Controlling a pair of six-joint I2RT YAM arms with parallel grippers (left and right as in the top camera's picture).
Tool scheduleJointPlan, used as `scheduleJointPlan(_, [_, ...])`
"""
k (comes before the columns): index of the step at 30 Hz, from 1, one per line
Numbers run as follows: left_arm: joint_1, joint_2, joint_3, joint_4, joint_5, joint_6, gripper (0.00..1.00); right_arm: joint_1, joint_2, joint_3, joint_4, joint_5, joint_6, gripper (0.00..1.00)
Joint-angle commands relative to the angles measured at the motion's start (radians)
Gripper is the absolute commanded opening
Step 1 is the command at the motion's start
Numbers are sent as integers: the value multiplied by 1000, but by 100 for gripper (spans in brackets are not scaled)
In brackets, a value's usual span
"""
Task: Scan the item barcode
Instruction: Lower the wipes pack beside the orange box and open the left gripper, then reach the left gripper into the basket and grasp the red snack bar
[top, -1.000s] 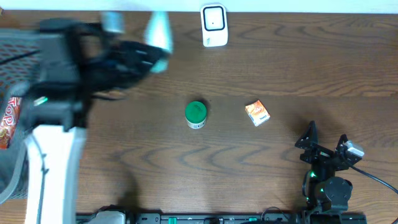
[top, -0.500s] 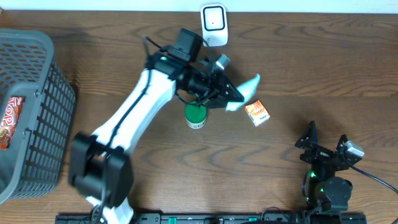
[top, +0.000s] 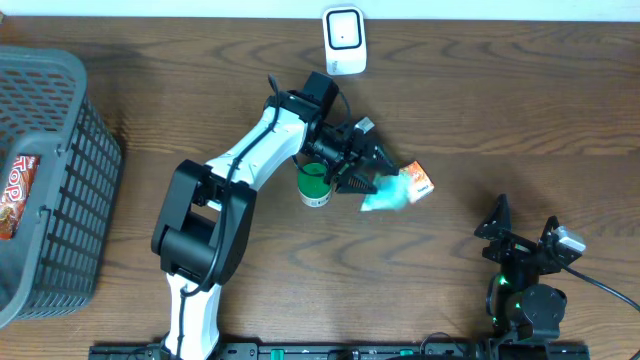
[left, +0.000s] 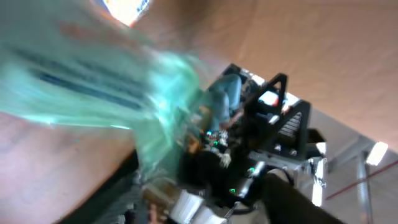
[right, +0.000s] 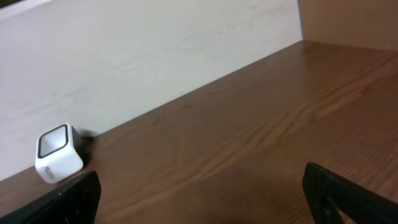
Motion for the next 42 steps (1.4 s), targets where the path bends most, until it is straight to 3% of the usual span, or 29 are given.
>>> scheduleJointPlan(1, [25, -2, -2, 0, -120, -1, 75, 9, -5, -3, -2, 10, -11, 99])
scheduleJointPlan(7, [85, -18, 0, -29, -257, -13, 77, 9, -5, -3, -2, 10, -11, 99])
scheduleJointPlan(11, [100, -83, 20, -68, -463, 4, 77, 9, -5, -3, -2, 10, -11, 99])
scheduleJointPlan(19, [98, -377, 197, -97, -862, 183, 79, 9, -5, -3, -2, 10, -11, 99])
scheduleJointPlan(23, [105, -536, 264, -43, -964, 237, 80, 9, -5, -3, -2, 10, -11, 99])
scheduleJointPlan(26, [153, -638, 287, -43, -1273, 204, 84, 9, -5, -3, -2, 10, -11, 99])
scheduleJointPlan(29, [251, -709, 287, -74, -1582, 145, 84, 9, -5, -3, -2, 10, -11, 99])
scheduleJointPlan(31, [350, -734, 287, -97, -1668, 137, 84, 9, -5, -3, -2, 10, -11, 99])
scheduleJointPlan(39, [886, -644, 283, -279, -1671, -101, 84, 9, -5, -3, -2, 10, -11, 99])
scheduleJointPlan(42, [1002, -586, 278, -328, -1670, -198, 84, 9, -5, -3, -2, 10, -11, 99])
